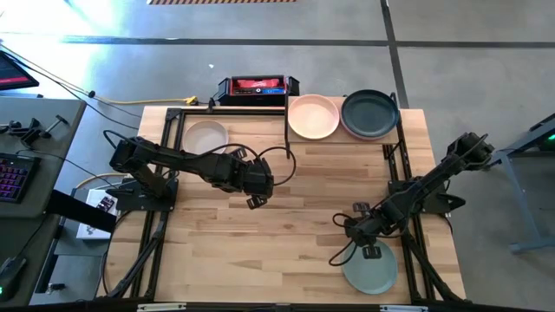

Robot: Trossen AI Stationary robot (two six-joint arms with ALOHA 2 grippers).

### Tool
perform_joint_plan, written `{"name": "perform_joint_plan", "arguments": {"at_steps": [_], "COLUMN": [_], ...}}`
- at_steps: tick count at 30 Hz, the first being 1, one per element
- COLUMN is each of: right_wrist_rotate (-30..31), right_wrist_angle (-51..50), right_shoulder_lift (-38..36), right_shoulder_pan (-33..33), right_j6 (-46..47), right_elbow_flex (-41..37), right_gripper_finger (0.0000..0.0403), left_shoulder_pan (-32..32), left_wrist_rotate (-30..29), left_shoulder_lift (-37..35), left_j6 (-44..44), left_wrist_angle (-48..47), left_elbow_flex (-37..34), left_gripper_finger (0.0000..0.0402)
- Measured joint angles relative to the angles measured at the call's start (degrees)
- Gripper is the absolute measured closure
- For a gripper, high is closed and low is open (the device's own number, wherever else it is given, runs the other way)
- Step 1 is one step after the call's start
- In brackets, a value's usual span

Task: Place and stack plates onto a shelf
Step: Stack the light blue plate on top of the light orange plate on the shelf

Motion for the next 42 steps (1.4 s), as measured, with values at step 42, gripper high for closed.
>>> {"name": "perform_joint_plan", "arguments": {"at_steps": [42], "right_wrist_rotate": [-1.40], "right_wrist_angle": [5.90], "right_shoulder_lift": [5.75], "right_shoulder_pan": [-0.11], "right_j6": [0.74], "right_elbow_flex": [-2.99], "right_gripper_finger": [0.0341], "left_shoulder_pan": [-0.02], "left_wrist_rotate": [-0.04], "left_shoulder_lift": [0.02], "left_j6": [0.00], "left_wrist_angle": [0.20], "left_elbow_flex": [0.00], "left_gripper_finger": [0.0286]}}
